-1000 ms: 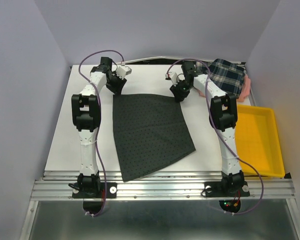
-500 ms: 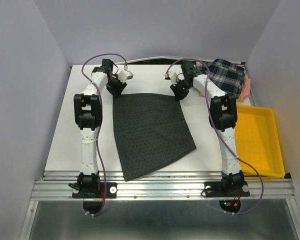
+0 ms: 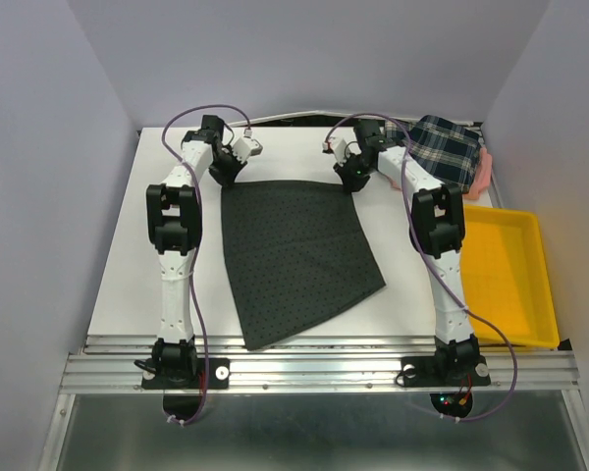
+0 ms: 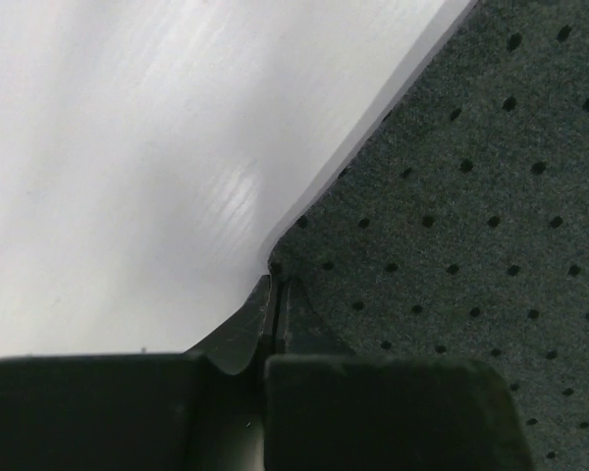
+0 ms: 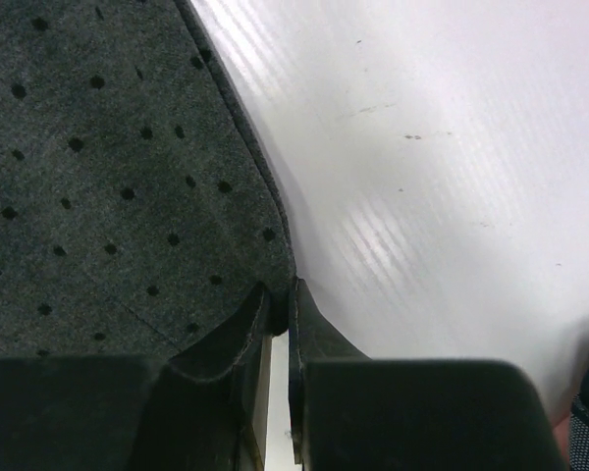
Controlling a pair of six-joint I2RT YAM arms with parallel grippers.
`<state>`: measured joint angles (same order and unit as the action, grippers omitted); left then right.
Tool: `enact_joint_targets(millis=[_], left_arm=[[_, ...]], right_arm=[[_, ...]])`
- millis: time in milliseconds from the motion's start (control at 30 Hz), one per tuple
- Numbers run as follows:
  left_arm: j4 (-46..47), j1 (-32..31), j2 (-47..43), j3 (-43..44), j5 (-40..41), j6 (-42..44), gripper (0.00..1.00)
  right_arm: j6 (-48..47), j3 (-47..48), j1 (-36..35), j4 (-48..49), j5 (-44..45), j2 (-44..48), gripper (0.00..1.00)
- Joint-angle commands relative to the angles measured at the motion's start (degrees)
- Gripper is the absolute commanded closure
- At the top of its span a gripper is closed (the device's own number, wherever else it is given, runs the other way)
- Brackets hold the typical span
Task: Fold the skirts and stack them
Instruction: Fold the skirt
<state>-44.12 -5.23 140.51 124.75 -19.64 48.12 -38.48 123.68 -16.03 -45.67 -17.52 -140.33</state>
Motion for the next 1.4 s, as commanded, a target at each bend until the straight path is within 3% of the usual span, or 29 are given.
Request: enact_joint_targets(millis=[0,167,333,500,633,867,1100,1267,1367], left_arm=[[3.5,1.1,0.3,4.3,7.2,-3.3,1.0],[10.5,1.1,-2.9,5.2,14.4,-6.3,1.0],[15.8,1.1,-9.2,2.6,14.5,-8.2,1.0],[21.7,1.1,-18.0,-8.2,13.7,-8.9,1.0],[25.0,1.1,-26.5,-17.9,12.6,-9.9,1.0],[22.2,0.8,-40.5,-37.0,4.6,-9.7,1.0],[19.9,-0.6,-54.3,-55.3,-1.9,-7.1,1.0],[19.0,-5.2,-61.4,-65.5,-0.3,-5.8,1.0],[22.2,-7.9,-60.1,-72.3,4.2,-8.1,1.0]], right_arm=[[3.1,1.3,0.3,3.7,5.7,-1.4,0.99],[6.8,4.0,0.3,7.3,7.2,0.1,0.99],[7.9,5.5,0.3,12.2,9.2,2.4,0.99],[7.3,4.2,0.3,13.9,8.6,7.2,0.99],[5.7,-5.0,0.3,17.3,6.7,14.6,0.99],[0.2,-27.2,0.3,21.1,4.7,27.1,0.99],[-3.8,-42.6,0.3,22.5,3.5,36.1,0.99],[-4.9,-51.2,0.3,23.5,2.3,40.0,0.99],[-5.1,-53.7,0.3,23.1,1.8,39.3,0.99]])
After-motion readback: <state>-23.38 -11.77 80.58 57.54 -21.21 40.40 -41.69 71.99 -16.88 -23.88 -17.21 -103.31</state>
